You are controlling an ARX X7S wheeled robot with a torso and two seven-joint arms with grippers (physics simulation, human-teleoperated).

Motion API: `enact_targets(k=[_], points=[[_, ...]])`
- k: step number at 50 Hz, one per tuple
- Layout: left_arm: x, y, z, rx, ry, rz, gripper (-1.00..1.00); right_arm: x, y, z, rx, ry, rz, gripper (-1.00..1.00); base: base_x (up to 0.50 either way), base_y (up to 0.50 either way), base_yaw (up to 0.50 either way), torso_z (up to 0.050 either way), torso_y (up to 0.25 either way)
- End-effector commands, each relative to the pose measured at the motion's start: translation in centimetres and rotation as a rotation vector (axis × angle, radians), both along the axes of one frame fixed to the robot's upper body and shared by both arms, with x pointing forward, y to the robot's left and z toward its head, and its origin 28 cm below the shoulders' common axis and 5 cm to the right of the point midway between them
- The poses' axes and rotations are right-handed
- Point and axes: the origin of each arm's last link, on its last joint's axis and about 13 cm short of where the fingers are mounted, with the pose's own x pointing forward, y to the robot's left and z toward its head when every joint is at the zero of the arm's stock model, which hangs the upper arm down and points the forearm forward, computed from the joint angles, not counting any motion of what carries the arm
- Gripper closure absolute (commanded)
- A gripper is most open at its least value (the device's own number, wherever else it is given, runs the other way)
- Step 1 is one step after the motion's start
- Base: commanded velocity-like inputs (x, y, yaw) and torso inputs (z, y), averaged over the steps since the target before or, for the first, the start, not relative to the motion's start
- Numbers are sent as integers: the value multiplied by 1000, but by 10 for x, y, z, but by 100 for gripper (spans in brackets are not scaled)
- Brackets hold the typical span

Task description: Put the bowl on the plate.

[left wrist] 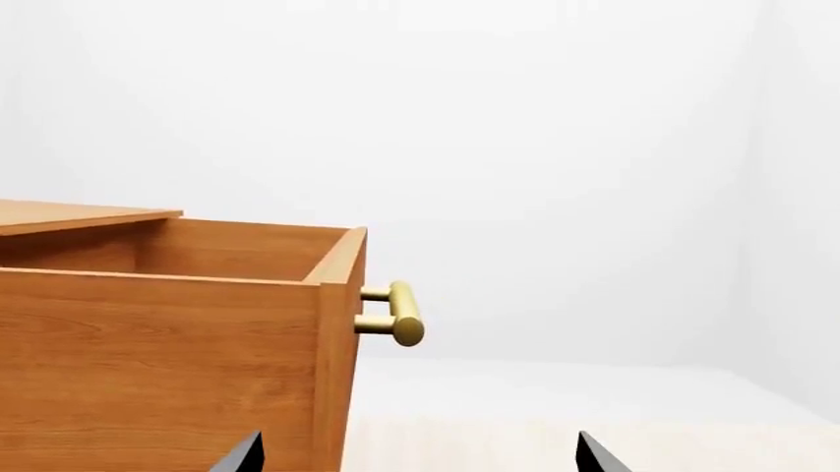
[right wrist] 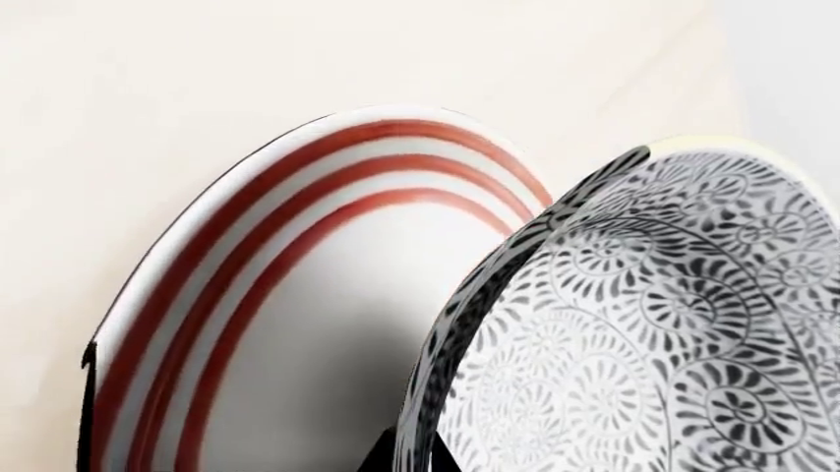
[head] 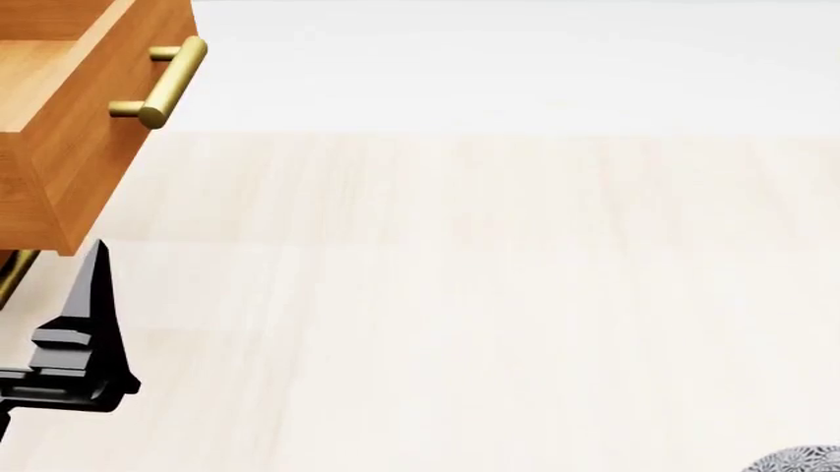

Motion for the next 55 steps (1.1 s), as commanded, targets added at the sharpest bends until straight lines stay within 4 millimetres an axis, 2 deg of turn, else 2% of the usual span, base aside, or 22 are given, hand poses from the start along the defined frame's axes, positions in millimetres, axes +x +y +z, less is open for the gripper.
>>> enact_targets(k=[1, 12, 13, 28, 35, 42, 55], points=[[0, 0, 0, 1, 0, 1, -100, 8, -3, -1, -12, -62, -1, 100, 0, 0, 0, 0, 0], [-1, 0, 0, 1, -1, 2, -100, 9, -3, -5, -6, -50, 2, 100, 0, 0, 0, 0, 0], [0, 0, 0, 1, 0, 2, -100, 9, -3, -5, -7, -49, 2, -100, 0, 0, 0, 0, 0], [-1, 0, 0, 1, 1, 1, -100, 9, -2, -2, -9, -53, 11, -100, 0, 0, 0, 0, 0], [-1, 0, 0, 0, 1, 0, -100, 10, 0, 5, -14, -67, 23, -100, 0, 0, 0, 0, 0], [-1, 0, 0, 2, -1, 3, -100, 11, 7, 21, -5, -81, 49, -100, 0, 0, 0, 0, 0], [-2, 0, 1, 2, -4, -3, -100, 11, 30, 69, -23, -130, 104, -100, 0, 0, 0, 0, 1]])
